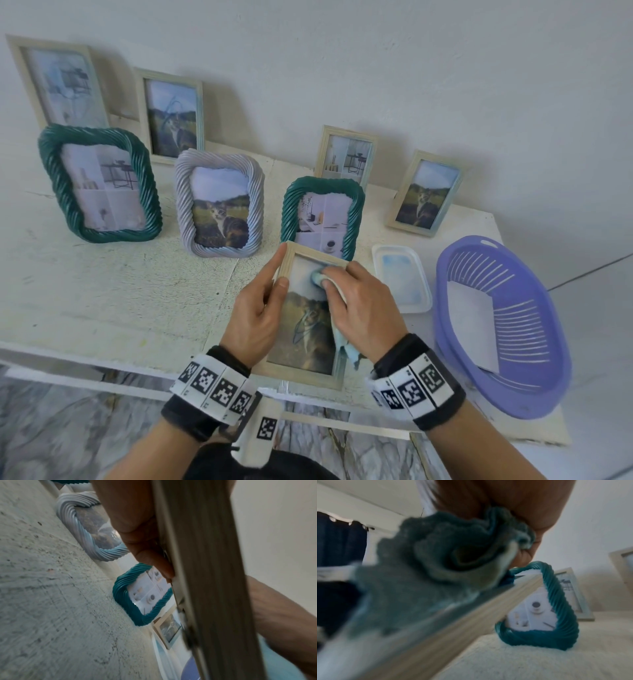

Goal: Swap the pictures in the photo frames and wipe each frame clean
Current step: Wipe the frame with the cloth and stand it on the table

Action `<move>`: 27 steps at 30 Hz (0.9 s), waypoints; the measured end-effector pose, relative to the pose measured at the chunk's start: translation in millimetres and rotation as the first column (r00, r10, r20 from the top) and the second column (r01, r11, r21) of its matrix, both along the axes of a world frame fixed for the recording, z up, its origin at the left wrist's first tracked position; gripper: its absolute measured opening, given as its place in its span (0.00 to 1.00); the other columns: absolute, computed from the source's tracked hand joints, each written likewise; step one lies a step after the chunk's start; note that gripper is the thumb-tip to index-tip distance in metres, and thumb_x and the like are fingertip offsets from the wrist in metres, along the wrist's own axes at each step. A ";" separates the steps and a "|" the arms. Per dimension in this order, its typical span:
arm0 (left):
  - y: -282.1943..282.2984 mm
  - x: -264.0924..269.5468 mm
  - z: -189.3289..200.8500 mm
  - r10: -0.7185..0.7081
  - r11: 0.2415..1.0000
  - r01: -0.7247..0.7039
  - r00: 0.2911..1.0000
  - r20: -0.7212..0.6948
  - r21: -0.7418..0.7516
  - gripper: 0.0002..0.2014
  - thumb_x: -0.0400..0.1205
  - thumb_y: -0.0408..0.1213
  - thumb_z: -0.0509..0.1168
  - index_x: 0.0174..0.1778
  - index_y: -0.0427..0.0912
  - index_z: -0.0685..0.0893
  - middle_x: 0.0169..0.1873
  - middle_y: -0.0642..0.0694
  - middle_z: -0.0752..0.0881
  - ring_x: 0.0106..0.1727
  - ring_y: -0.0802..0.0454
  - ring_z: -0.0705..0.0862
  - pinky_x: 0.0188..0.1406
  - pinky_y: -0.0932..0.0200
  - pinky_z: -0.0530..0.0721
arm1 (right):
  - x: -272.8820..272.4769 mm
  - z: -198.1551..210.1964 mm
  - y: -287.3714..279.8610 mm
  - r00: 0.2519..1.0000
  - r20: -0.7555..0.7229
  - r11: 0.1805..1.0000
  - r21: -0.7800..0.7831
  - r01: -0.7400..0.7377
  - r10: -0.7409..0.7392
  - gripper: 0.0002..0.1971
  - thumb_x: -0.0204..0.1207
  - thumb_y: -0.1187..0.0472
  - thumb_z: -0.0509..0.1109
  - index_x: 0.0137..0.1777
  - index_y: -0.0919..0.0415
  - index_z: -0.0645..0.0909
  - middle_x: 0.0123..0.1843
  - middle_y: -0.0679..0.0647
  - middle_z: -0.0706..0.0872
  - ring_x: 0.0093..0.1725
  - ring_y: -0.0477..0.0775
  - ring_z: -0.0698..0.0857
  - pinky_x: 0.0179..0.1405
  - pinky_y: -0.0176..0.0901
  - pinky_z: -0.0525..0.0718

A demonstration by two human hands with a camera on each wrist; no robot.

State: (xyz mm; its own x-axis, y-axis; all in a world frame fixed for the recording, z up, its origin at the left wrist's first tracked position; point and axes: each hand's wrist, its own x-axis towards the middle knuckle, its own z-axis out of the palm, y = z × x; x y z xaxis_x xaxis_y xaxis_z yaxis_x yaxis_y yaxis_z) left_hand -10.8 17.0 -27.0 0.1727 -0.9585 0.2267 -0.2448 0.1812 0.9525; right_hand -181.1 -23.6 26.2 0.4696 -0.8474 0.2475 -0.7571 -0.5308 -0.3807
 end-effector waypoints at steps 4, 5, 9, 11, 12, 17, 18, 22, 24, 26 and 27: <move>-1.4 8.1 0.8 0.022 1.000 -0.022 1.000 0.003 0.011 0.25 0.85 0.38 0.56 0.81 0.47 0.67 0.20 0.57 0.66 0.22 0.62 0.62 0.23 0.69 0.63 | -2.8 -6.0 22.7 0.975 -0.047 0.967 0.148 -0.207 0.216 0.15 0.84 0.52 0.55 0.61 0.53 0.82 0.44 0.48 0.77 0.30 0.50 0.79 0.28 0.44 0.80; -0.9 8.1 1.0 0.023 1.000 -0.023 1.000 -0.005 0.013 0.25 0.85 0.38 0.56 0.81 0.47 0.67 0.20 0.57 0.65 0.22 0.62 0.62 0.23 0.69 0.63 | -7.3 -6.1 22.7 0.972 -0.067 0.965 0.153 -0.214 0.226 0.17 0.84 0.52 0.55 0.61 0.53 0.82 0.43 0.47 0.76 0.29 0.49 0.78 0.25 0.40 0.78; 0.6 1.3 1.8 0.016 0.999 -0.016 1.000 -0.013 0.032 0.24 0.88 0.30 0.57 0.81 0.46 0.67 0.19 0.57 0.63 0.21 0.62 0.60 0.21 0.68 0.61 | -16.3 -3.9 7.5 0.995 -0.087 0.998 0.049 -0.039 0.044 0.13 0.85 0.55 0.59 0.59 0.56 0.84 0.42 0.48 0.75 0.27 0.50 0.78 0.22 0.36 0.74; 0.5 0.9 2.7 0.016 0.999 -0.015 1.000 -0.014 0.043 0.24 0.88 0.29 0.57 0.81 0.45 0.67 0.19 0.57 0.63 0.21 0.62 0.60 0.21 0.69 0.61 | -12.6 -3.7 11.7 0.996 -0.087 0.999 0.032 -0.023 0.026 0.11 0.85 0.57 0.61 0.58 0.56 0.83 0.44 0.50 0.77 0.28 0.52 0.80 0.25 0.43 0.80; 1.0 2.5 2.8 0.020 0.999 -0.019 1.000 -0.016 0.049 0.24 0.88 0.28 0.57 0.81 0.45 0.67 0.19 0.57 0.63 0.21 0.62 0.60 0.21 0.70 0.61 | -10.4 -4.9 18.2 0.995 -0.081 0.996 0.062 -0.057 0.062 0.11 0.85 0.57 0.61 0.59 0.56 0.83 0.45 0.49 0.78 0.29 0.51 0.80 0.26 0.41 0.80; 4.1 6.1 1.3 0.069 0.996 -0.068 0.997 -0.027 0.059 0.24 0.88 0.28 0.57 0.80 0.46 0.68 0.18 0.56 0.64 0.20 0.63 0.60 0.21 0.71 0.61 | -13.8 -3.8 32.4 0.981 -0.156 0.987 0.130 -0.094 0.113 0.13 0.86 0.53 0.57 0.60 0.54 0.81 0.45 0.47 0.75 0.30 0.52 0.80 0.27 0.42 0.76; 4.7 4.3 1.7 0.069 0.996 -0.067 0.997 -0.030 0.059 0.24 0.88 0.28 0.56 0.81 0.46 0.68 0.18 0.56 0.64 0.20 0.63 0.60 0.21 0.71 0.61 | -13.4 -3.6 27.6 0.984 -0.167 0.994 0.103 -0.041 0.058 0.14 0.86 0.52 0.56 0.60 0.54 0.81 0.45 0.47 0.76 0.30 0.53 0.81 0.27 0.43 0.77; 6.8 1.2 3.3 0.061 0.997 -0.058 0.997 -0.046 0.059 0.24 0.88 0.28 0.56 0.80 0.45 0.68 0.19 0.55 0.63 0.21 0.62 0.60 0.22 0.69 0.62 | -4.9 -8.0 27.8 0.992 -0.123 0.998 0.053 0.041 -0.034 0.20 0.83 0.48 0.48 0.56 0.55 0.80 0.43 0.50 0.77 0.31 0.55 0.81 0.28 0.48 0.81; 8.0 4.2 3.6 0.078 0.995 -0.074 0.996 -0.050 0.072 0.23 0.87 0.27 0.56 0.80 0.43 0.69 0.19 0.55 0.63 0.20 0.62 0.61 0.21 0.71 0.61 | -4.5 -10.9 42.5 0.996 -0.068 0.990 0.136 -0.044 0.054 0.16 0.85 0.52 0.53 0.58 0.55 0.81 0.46 0.48 0.78 0.31 0.50 0.80 0.30 0.41 0.79; 8.9 5.8 4.3 0.097 0.992 -0.092 0.993 -0.060 0.088 0.24 0.87 0.26 0.56 0.80 0.44 0.68 0.18 0.55 0.62 0.19 0.62 0.60 0.20 0.73 0.61 | -10.2 -9.8 53.2 0.986 -0.071 0.972 0.194 -0.132 0.148 0.13 0.85 0.54 0.56 0.59 0.54 0.81 0.46 0.45 0.76 0.31 0.49 0.79 0.29 0.39 0.76; 9.4 5.4 4.9 0.101 0.991 -0.095 0.993 -0.062 0.093 0.24 0.88 0.27 0.56 0.80 0.44 0.68 0.18 0.56 0.62 0.19 0.62 0.60 0.20 0.72 0.61 | -13.2 -9.3 52.7 0.982 -0.089 0.970 0.195 -0.146 0.165 0.13 0.85 0.54 0.56 0.59 0.53 0.81 0.45 0.44 0.73 0.31 0.49 0.78 0.28 0.39 0.75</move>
State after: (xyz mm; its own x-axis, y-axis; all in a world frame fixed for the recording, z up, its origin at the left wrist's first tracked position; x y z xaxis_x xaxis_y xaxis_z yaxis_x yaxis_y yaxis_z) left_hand -5.4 26.4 -22.1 0.2783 -0.9522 0.1257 -0.1927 0.0729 0.9786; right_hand -194.3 29.1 16.9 0.6140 -0.7886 0.0343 -0.7116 -0.5719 -0.4081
